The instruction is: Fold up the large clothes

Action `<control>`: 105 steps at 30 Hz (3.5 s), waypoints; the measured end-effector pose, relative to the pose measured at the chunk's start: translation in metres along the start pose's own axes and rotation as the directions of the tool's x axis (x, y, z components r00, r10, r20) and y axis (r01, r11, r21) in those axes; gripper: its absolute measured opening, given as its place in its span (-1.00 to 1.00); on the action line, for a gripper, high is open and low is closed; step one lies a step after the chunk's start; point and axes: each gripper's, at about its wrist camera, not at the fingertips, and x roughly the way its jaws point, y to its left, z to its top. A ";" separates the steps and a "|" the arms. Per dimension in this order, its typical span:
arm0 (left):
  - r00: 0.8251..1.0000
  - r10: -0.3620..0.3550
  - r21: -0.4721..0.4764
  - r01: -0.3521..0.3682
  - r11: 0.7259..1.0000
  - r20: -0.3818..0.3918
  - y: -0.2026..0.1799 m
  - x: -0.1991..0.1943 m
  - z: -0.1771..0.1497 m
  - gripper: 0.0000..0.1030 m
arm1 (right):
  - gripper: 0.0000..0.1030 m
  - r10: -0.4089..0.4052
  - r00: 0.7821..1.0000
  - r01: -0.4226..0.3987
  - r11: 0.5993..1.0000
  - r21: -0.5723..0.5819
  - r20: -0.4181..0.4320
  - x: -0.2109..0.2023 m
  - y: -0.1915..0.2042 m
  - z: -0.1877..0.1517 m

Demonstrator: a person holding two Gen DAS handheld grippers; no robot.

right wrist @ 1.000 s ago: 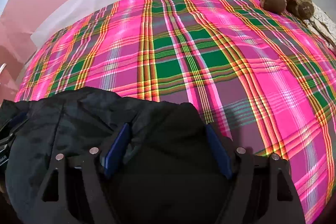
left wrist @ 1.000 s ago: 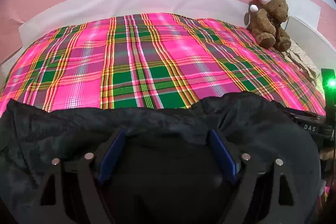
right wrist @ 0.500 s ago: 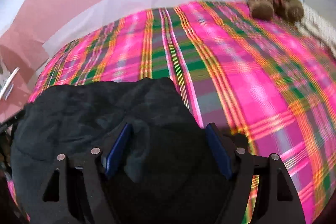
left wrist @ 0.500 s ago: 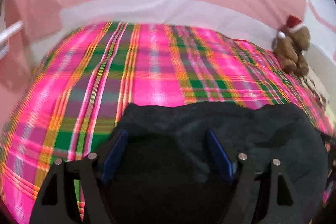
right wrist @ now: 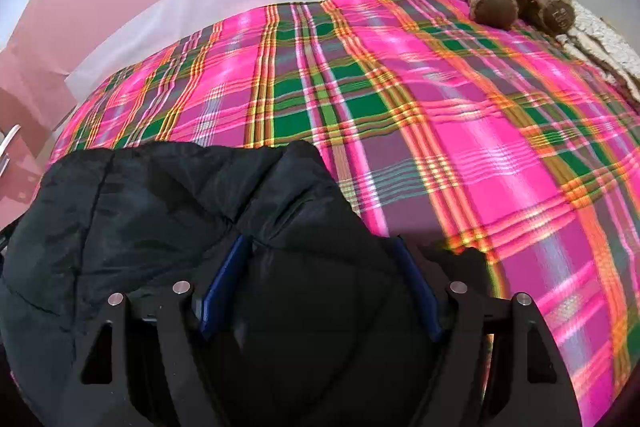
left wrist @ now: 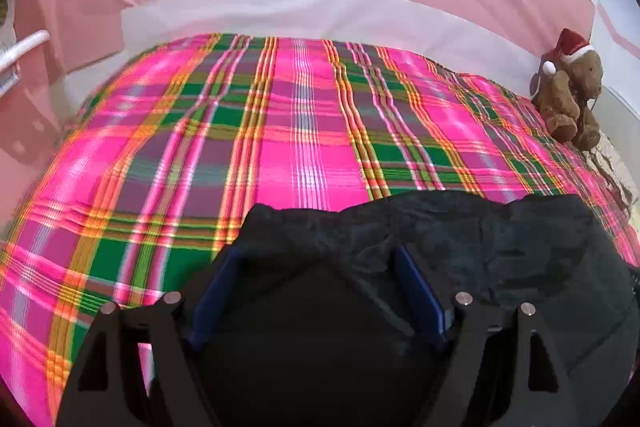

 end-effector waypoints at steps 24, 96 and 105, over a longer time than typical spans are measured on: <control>0.996 -0.039 -0.035 0.042 0.998 0.080 0.031 -0.055 -0.062 0.60 | 0.23 0.009 0.999 -0.007 0.998 -0.058 0.041 -0.038 -0.008 -0.048; 0.998 -0.001 0.001 0.001 1.000 -0.056 -0.006 -0.008 -0.018 0.70 | 0.31 0.065 0.990 -0.093 0.967 -0.239 -0.123 0.017 0.139 0.012; 0.996 -0.071 -0.004 0.071 0.997 0.049 0.018 -0.069 -0.016 0.68 | 0.31 0.106 0.993 -0.091 0.968 -0.233 0.050 -0.067 0.101 0.001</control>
